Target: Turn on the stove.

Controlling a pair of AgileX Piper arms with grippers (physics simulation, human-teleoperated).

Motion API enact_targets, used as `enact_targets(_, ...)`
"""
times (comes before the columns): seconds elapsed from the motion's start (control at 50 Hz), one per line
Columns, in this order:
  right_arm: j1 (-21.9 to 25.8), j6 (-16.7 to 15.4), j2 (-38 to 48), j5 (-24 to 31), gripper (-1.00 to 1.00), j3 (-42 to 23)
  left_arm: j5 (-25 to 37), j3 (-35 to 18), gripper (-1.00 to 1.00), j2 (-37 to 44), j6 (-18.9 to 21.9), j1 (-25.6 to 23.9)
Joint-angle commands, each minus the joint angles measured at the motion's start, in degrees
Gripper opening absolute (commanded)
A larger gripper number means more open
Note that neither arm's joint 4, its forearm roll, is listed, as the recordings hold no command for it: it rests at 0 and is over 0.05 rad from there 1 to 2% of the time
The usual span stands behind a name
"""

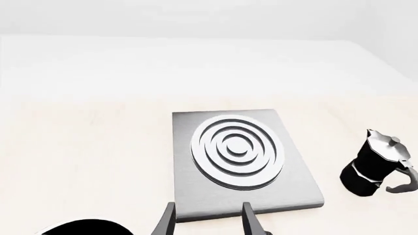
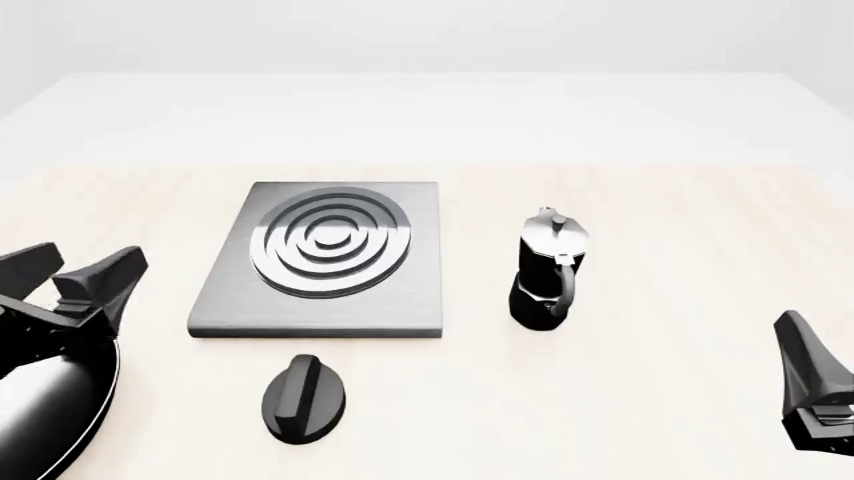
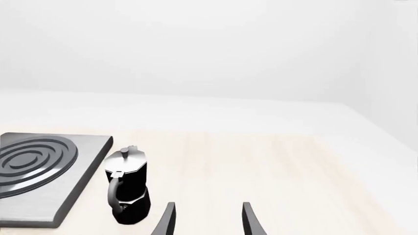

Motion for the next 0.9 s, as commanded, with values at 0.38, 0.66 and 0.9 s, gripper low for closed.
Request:
enact_targets(0.38, -0.37, -0.87, -0.25, 0.31, 1.00, 0.03, -5.73, -0.27, 1.00, 18.02, -8.78, -12.29)
enact_targets(0.66, -0.27, -0.41, -0.46, 0.34, 1.00, 0.03, -7.89, 1.34, 1.00, 20.08, -5.92, -13.82)
enact_targets(0.9, -0.26, -0.24, -0.68, 0.50, 1.00, 0.03, -12.42, 2.85, 1.00, 25.57, -7.45, -15.40)
